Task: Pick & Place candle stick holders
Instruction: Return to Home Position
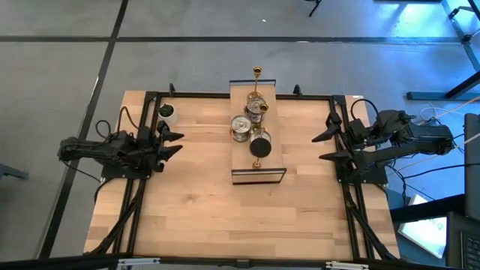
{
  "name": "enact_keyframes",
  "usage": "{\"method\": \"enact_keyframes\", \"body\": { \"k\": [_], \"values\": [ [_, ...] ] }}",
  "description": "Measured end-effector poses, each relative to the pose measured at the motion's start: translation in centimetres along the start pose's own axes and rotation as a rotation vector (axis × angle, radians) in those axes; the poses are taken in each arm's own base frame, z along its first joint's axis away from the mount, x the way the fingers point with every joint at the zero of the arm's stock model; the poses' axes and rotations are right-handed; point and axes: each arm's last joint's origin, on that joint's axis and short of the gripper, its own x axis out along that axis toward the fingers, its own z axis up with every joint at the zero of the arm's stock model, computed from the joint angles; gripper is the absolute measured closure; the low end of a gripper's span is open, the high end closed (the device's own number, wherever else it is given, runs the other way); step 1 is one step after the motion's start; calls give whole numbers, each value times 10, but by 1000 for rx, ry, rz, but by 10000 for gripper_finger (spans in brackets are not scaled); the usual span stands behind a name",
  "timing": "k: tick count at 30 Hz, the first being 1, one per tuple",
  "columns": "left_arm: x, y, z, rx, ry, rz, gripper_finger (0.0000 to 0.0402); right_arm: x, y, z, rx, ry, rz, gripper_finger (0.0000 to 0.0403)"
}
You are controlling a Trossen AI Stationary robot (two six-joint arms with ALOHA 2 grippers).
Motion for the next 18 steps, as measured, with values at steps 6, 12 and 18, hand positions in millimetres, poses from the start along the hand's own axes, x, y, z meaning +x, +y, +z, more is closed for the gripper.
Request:
{"method": "enact_keyframes", "body": {
  "k": [6,12,18],
  "values": [
    [-3,0,-1,-2,9,-33,184,0,-1,-2,2,17,-11,138],
    [-3,1,-13,-33,39,-70,184,0,-1,-3,3,30,-16,138],
    [-3,3,-16,-16,15,-48,184,0,-1,-3,4,32,-17,138]
  ]
}}
